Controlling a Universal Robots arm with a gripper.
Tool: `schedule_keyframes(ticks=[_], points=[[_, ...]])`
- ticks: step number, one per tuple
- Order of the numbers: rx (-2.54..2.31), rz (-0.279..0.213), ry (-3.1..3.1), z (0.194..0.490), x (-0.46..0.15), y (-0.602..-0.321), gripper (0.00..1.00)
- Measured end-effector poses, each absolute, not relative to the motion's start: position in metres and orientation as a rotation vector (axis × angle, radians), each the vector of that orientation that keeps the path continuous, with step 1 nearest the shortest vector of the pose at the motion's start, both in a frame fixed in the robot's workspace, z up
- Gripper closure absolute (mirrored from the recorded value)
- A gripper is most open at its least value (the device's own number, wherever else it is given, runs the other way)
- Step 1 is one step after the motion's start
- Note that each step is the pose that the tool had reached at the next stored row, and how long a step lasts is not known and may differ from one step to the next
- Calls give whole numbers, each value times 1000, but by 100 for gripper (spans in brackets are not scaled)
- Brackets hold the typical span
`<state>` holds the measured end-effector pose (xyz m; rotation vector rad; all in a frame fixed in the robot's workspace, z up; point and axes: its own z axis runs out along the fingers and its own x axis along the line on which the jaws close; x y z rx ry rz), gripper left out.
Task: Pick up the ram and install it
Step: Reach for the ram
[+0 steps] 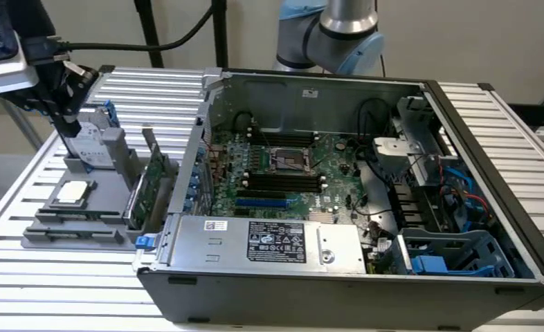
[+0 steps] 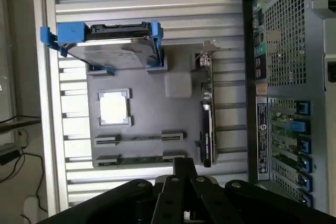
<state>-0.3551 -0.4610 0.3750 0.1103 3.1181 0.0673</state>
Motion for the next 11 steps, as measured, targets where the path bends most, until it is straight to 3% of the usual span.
schedule_keyframes(ticks=[11], points=[[110,55,3120,367,-393,-468,100]])
